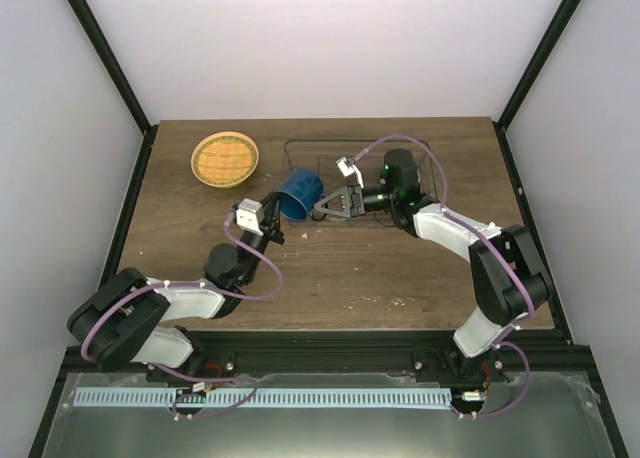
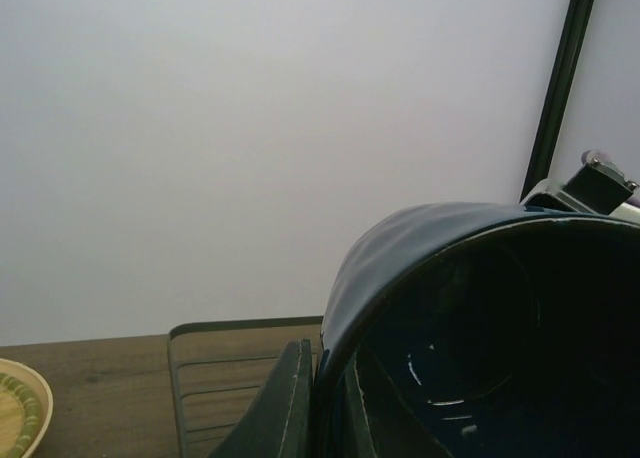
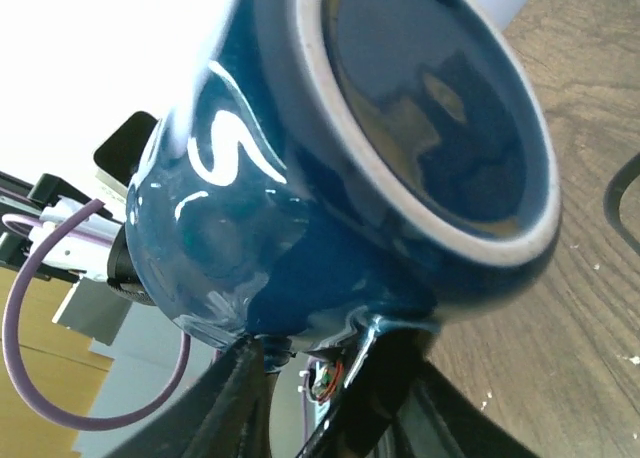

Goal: Load the mixed dishes into the dish rack

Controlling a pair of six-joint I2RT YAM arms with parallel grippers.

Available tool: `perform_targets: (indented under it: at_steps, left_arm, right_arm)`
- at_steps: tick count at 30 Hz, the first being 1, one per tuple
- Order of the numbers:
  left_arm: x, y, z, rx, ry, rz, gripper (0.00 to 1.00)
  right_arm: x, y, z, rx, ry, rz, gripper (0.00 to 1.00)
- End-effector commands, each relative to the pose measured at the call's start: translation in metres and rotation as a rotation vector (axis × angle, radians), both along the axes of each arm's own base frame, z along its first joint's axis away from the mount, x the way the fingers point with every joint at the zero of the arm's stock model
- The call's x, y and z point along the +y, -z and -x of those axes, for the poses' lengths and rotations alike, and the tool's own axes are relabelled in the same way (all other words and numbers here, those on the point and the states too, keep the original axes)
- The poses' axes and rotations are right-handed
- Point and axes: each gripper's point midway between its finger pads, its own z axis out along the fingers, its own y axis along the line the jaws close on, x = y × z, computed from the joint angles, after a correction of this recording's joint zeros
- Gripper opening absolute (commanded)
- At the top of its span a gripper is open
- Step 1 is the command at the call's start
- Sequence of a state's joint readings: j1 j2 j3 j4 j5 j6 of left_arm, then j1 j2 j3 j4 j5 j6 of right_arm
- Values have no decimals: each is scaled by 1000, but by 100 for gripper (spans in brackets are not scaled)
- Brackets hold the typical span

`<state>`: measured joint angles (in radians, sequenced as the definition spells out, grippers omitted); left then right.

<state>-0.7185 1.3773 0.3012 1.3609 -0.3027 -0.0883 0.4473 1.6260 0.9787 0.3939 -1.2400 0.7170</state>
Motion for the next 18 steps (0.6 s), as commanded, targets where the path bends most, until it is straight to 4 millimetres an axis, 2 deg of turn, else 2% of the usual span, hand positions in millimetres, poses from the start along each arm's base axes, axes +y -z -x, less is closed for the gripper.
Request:
perform_targets:
  at_steps: [1, 3, 5, 13, 15, 18]
  left_arm:
    - [3, -54, 13, -157, 37, 157, 0]
    - [3, -51, 13, -152, 36, 151, 0]
    - [3, -47, 13, -146, 32, 142, 0]
    - [7, -33, 10, -122, -7, 104, 0]
    - [8, -30, 9, -111, -15, 100, 11]
    - [10, -21, 7, -87, -24, 97, 35]
  right_arm:
    - [3, 0, 1, -20, -16, 2, 27]
    - [3, 1, 1, -21, -15, 6, 18]
    - [3, 1, 1, -25, -16, 7, 13]
    - [3, -1, -1, -35, -11, 11, 5]
    - [4, -2, -3, -39, -4, 13, 4]
    - [4, -6, -6, -50, 10, 13, 2]
